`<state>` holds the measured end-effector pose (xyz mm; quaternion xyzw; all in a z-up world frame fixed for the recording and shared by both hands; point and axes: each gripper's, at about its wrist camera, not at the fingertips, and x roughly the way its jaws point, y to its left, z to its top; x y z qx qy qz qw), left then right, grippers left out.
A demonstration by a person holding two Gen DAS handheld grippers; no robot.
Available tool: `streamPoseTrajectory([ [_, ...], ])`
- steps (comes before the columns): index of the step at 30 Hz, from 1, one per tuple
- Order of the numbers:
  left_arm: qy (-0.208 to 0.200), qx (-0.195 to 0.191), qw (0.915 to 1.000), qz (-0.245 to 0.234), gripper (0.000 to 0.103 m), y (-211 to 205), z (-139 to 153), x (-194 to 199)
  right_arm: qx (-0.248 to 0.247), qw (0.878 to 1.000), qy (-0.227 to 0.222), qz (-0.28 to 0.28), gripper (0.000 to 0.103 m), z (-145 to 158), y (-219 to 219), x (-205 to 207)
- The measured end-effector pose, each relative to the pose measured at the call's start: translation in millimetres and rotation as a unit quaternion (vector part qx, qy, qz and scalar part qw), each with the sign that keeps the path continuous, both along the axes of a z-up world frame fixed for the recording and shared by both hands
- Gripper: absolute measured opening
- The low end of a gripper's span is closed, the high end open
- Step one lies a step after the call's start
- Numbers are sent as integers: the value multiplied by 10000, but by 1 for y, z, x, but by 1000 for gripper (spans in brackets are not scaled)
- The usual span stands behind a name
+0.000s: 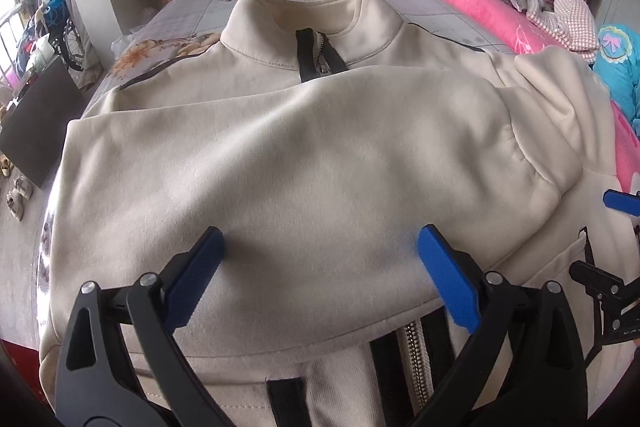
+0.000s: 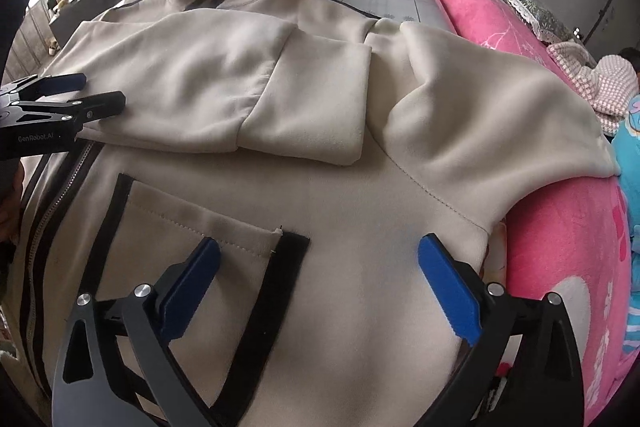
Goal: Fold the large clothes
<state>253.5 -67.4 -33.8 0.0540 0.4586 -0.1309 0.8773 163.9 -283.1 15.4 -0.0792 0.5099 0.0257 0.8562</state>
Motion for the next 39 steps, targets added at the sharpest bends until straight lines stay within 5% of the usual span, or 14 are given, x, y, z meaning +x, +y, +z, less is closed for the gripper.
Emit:
streamPoseTrajectory([
  [31,-75,26,10000,-2,95,2,1,-2,138,9994,293,-115,97,4,-4,4],
  [39,-85,30,10000,6,95,2,1,-3,779,9901,-514,-1050,97,61,-78,-1],
])
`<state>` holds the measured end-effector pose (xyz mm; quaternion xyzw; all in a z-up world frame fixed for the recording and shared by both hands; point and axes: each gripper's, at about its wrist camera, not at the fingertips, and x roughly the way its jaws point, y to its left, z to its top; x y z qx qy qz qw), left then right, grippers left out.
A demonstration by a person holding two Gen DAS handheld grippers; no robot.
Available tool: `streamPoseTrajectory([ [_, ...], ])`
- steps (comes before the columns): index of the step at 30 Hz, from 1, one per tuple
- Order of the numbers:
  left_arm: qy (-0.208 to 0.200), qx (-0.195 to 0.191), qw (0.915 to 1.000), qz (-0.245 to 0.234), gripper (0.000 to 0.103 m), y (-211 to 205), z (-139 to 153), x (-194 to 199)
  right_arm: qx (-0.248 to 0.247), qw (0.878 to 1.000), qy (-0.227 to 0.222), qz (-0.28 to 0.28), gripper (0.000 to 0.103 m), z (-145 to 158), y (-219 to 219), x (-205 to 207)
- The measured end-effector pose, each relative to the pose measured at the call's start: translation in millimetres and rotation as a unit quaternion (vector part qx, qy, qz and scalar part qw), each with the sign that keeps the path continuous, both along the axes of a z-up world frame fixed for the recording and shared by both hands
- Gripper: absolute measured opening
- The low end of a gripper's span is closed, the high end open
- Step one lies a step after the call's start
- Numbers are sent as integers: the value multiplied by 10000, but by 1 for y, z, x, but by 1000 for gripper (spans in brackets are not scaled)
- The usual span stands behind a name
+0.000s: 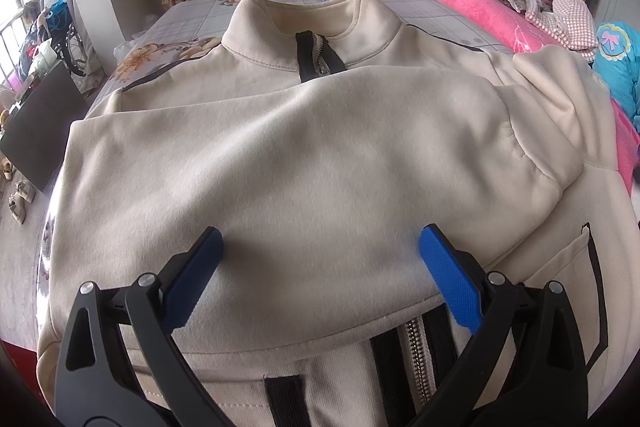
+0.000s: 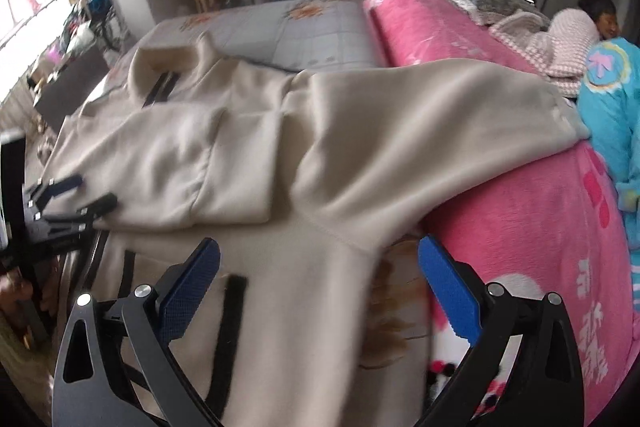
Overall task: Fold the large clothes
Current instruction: 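Move the right gripper to the sleeve cuff on the pink blanket and close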
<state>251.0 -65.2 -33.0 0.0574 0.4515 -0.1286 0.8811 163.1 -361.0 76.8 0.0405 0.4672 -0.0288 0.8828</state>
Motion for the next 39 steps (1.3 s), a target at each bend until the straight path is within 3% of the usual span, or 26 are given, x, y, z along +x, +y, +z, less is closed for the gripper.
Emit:
streamPoseTrajectory([
  [5,-2,1,10000,2,95,0,0,0,523,9901,-309,-1266,97,13,-98,3],
  [10,-2,-6,10000,-1,95,0,0,0,303,9772,-390,-2067,97,13,-160,28],
  [13,-7,-1,10000,0,95,0,0,0,468,9607,-405,-2707,96,6,-198,44],
  [17,-5,-6,10000,-5,95,0,0,0,578,9418,-425,-3284,89,-7,-235,61],
  [24,-8,-13,10000,-13,95,0,0,0,905,9109,-486,-3997,75,-31,-281,81],
  [28,-11,-10,10000,-15,95,0,0,0,1009,8957,-581,-4291,58,-40,-297,84],
  [32,-11,-18,10000,-23,95,-1,0,0,1061,8964,-615,-4260,24,-48,-302,81],
  [35,-11,-15,10000,-17,95,-1,0,0,1137,8968,-707,-4217,10,-46,-302,80],
  [39,-11,-14,10000,-19,95,-1,0,0,1057,9053,-1033,-3982,8,-25,-289,71],
])
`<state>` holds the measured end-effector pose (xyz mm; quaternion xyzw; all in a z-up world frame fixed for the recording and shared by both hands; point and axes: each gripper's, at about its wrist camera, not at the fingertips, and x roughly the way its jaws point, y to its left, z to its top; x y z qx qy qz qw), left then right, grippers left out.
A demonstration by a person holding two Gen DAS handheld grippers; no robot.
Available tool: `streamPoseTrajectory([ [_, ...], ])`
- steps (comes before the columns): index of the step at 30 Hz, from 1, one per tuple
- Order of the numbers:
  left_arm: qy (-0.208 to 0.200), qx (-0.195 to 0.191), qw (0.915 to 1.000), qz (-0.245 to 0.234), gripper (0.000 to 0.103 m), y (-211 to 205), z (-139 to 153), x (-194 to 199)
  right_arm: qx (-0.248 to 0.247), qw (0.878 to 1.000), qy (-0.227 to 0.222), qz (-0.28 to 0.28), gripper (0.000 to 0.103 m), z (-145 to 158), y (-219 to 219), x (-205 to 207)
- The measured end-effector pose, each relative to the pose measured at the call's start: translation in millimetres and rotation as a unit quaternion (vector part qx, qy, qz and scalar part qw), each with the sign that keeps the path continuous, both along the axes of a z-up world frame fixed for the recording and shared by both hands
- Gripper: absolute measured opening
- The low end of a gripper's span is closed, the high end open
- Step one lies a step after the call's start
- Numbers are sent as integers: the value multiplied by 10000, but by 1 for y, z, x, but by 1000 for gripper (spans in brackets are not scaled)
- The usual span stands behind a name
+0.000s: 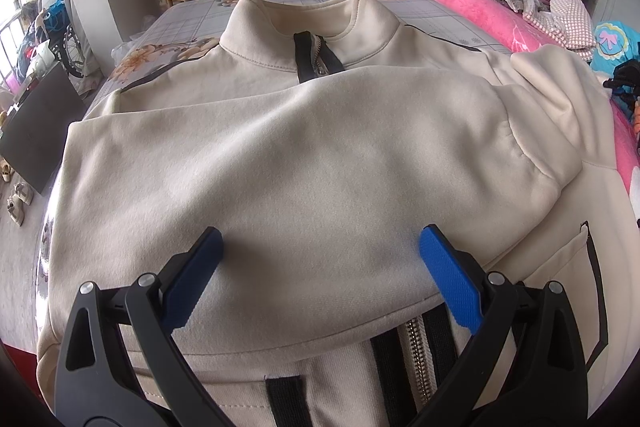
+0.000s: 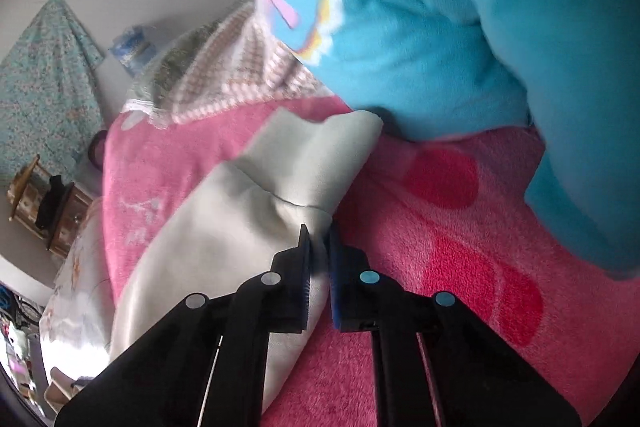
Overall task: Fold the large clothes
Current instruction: 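Move the right gripper to the sleeve cuff on the pink blanket and close, then lift the sleeve with the right gripper, lay it across the jacket back, open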
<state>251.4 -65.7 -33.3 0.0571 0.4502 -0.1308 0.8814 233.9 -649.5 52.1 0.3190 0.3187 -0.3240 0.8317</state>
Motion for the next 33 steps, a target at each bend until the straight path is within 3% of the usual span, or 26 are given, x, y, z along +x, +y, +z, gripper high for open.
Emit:
streamPoseTrajectory([
  [10,-35,-181,9998,0,93,4,2,-2,-990,9891,-458,992,8,93,67,-13],
  [13,-119,-467,9987,178,81,18,8,-3,-1195,9829,-598,1268,8,120,87,-13],
  [18,-346,-607,9968,388,70,41,33,-15,-1303,9807,-663,1300,8,143,101,-20],
  [21,-350,-527,9967,514,54,55,38,-20,-1312,9792,-756,1348,8,154,114,-28],
  [23,-137,-574,9959,679,37,68,34,-18,-1455,9742,-839,1505,8,164,133,-31],
  [26,114,-774,9931,869,21,88,29,-20,-1729,9581,-1060,2021,8,184,182,-29],
  [28,157,-848,9914,981,18,102,29,-25,-1832,9447,-1224,2429,8,194,219,-30],
  [33,82,-1108,9866,1193,17,134,43,-41,-1968,8897,-1576,3807,8,202,340,-29],
])
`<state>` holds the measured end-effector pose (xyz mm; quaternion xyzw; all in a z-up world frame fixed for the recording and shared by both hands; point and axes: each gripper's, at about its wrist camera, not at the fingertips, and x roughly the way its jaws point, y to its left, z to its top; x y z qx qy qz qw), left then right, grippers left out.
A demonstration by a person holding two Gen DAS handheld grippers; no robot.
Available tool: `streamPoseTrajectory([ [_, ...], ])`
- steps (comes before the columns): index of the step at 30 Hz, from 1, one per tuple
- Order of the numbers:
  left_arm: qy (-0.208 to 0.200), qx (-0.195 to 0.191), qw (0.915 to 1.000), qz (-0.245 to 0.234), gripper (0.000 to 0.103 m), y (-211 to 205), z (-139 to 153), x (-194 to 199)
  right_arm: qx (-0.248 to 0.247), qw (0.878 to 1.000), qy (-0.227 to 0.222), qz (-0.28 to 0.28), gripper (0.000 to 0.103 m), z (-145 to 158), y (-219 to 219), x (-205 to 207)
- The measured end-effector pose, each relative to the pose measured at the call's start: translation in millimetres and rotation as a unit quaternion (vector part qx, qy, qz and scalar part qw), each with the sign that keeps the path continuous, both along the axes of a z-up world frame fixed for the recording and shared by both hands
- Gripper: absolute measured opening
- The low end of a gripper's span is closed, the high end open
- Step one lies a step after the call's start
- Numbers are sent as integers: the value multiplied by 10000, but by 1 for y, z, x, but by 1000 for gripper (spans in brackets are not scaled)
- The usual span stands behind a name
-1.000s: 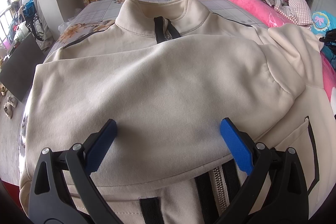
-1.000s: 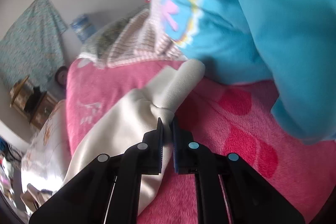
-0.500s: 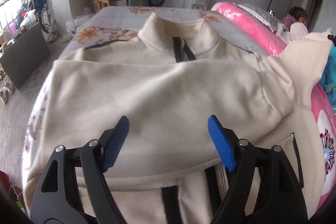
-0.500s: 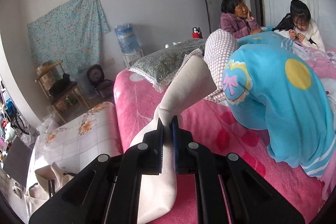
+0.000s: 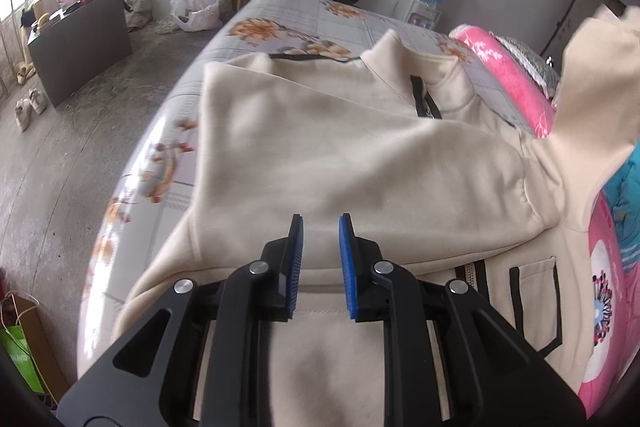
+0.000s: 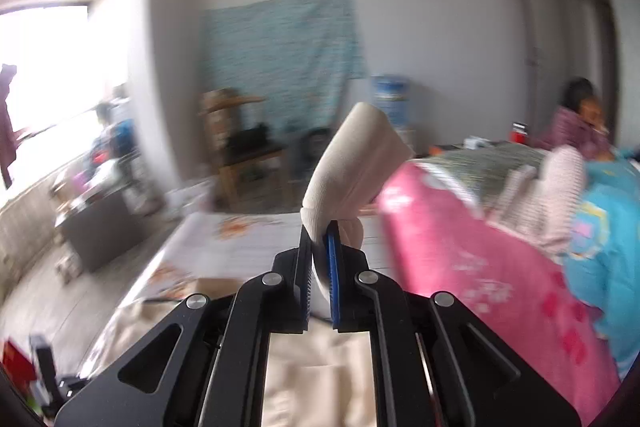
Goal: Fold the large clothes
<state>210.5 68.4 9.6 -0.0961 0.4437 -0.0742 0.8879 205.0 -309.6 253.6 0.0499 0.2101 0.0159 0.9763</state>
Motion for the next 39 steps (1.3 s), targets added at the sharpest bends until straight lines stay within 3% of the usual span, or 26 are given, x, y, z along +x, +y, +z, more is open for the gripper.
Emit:
streamPoseTrajectory([
  [3,-99,-190,9998,60,17,17,9,-10,-162,9951,292,927,10,-28,70,0],
  [4,-120,-271,9995,80,17,23,12,-13,-198,9921,444,1158,17,-41,87,-1],
  [5,-124,-367,9992,85,17,28,13,-15,-199,9848,777,1540,25,-65,107,-1],
  [6,-119,-450,9989,67,17,32,14,-17,-175,9778,1033,1815,48,-82,120,-1],
  [7,-109,-537,9985,25,17,36,15,-18,-136,9705,1269,2043,62,-100,131,-4],
  [9,-78,-709,9974,-100,17,39,16,-19,-193,9547,1709,2427,62,-140,143,-17],
  [11,-5,-981,9948,-261,19,40,17,-14,-288,9487,1883,2523,62,-162,141,-33],
  [14,126,-1406,9892,-384,26,36,16,3,-159,9540,1918,2297,62,-173,112,-53],
  [17,380,-1664,9842,-475,38,22,9,25,442,9660,1878,1719,62,-173,59,-62],
  [20,896,-1833,9783,-365,38,4,-12,57,961,9709,1896,1102,62,-187,18,-65],
  [24,1177,-1654,9787,-299,36,-16,-31,83,1369,9653,2049,867,62,-212,-6,-66],
  [27,1277,-1456,9806,-297,32,-28,-39,93,1377,9641,2101,860,62,-227,-6,-67],
  [30,1245,-1092,9860,-207,22,-35,-41,95,1374,9634,2127,874,62,-235,-2,-67],
  [32,1260,-873,9881,-126,8,-41,-40,95,1358,9635,2146,847,62,-238,-2,-65],
  [33,1266,-825,9884,-142,6,-42,-39,95,1397,9628,2154,843,62,-239,-3,-64],
  [35,1141,-630,9913,-187,3,-48,-34,92,1459,9610,2200,824,62,-240,-6,-64],
  [39,650,-757,9943,-367,3,-48,3,83,1566,9592,2214,797,62,-242,-12,-64],
])
